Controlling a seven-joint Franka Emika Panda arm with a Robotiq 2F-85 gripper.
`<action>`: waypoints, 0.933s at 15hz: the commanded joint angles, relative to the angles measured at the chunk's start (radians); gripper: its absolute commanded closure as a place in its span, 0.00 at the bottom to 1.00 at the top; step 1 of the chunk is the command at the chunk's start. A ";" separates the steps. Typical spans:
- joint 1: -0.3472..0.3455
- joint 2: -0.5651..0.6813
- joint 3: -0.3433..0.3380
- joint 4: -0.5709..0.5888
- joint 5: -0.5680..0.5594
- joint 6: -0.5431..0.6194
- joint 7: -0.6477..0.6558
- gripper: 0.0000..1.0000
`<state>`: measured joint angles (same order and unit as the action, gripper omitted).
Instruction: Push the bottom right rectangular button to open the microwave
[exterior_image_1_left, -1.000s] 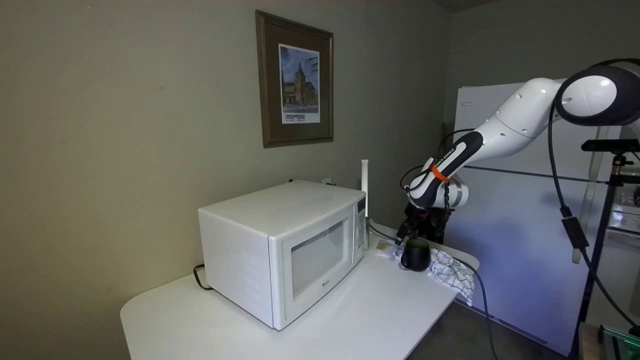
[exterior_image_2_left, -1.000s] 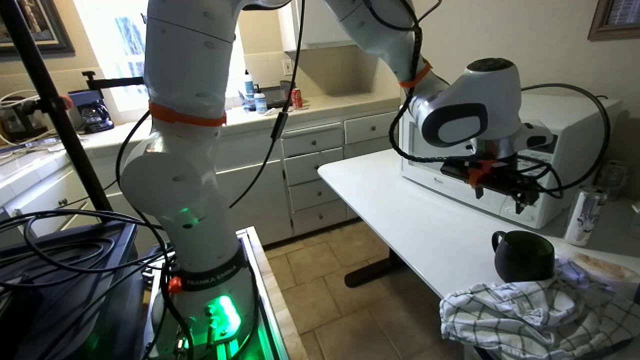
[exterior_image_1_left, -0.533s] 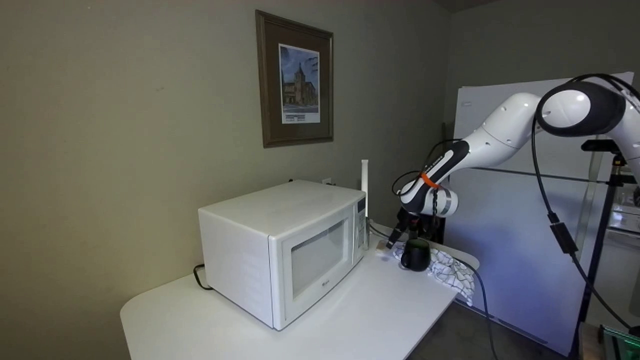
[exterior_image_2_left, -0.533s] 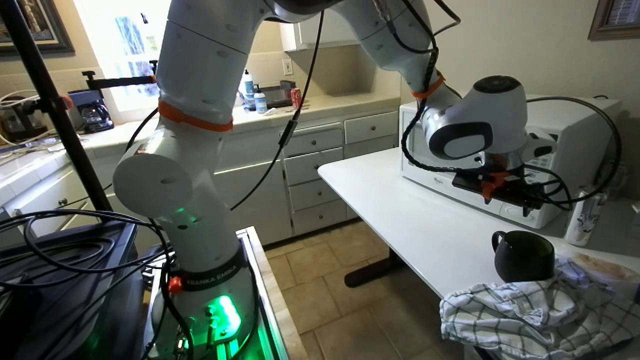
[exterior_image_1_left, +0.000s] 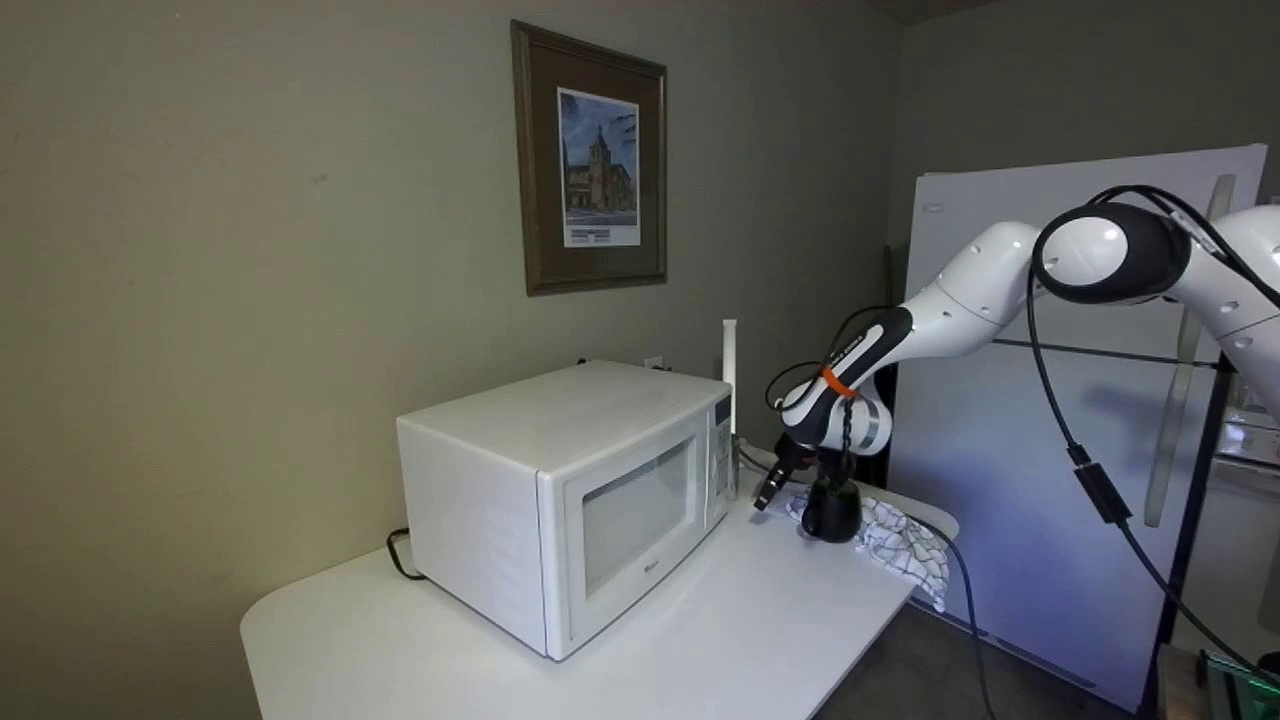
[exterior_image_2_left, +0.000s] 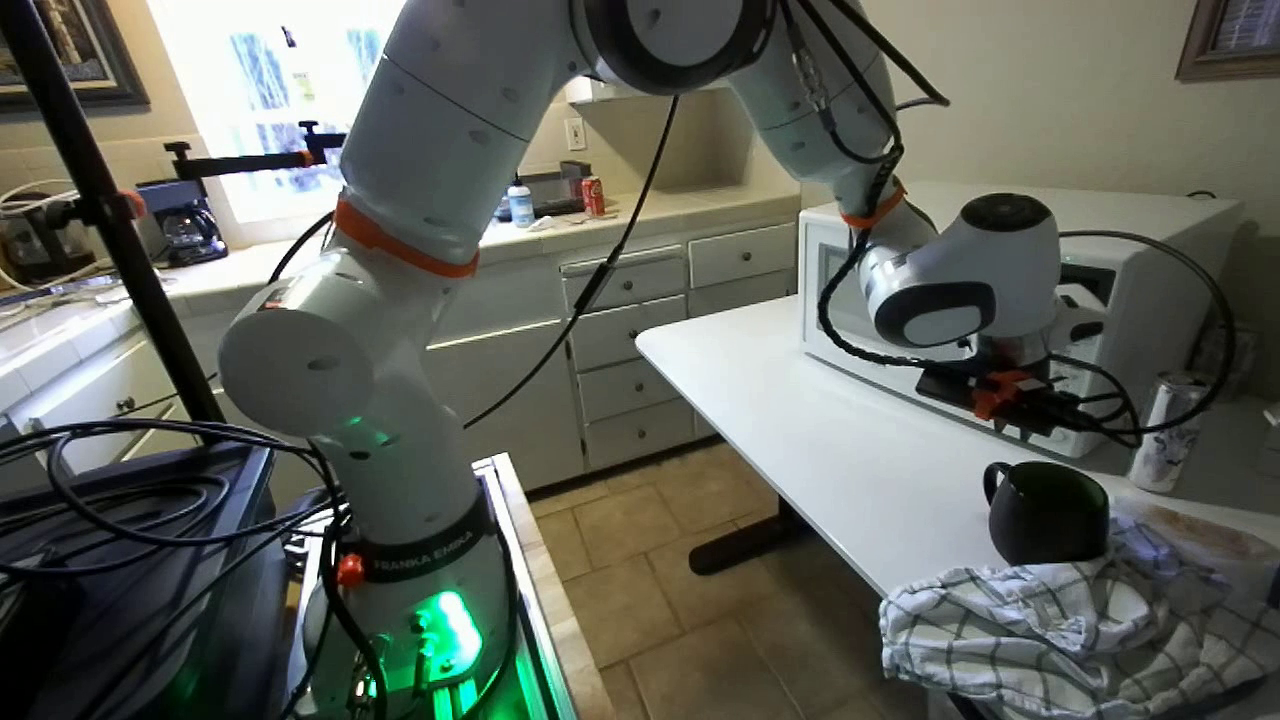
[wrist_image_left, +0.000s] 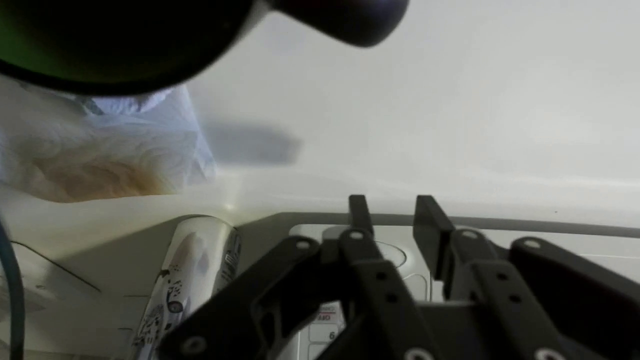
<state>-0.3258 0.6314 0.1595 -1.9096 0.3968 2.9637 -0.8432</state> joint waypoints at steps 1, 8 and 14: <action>-0.075 0.082 0.093 0.052 -0.074 0.077 0.025 0.99; -0.171 0.195 0.190 0.130 -0.220 0.126 0.098 1.00; -0.220 0.260 0.245 0.194 -0.300 0.128 0.120 1.00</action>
<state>-0.5157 0.8405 0.3654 -1.7595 0.1533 3.0750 -0.7516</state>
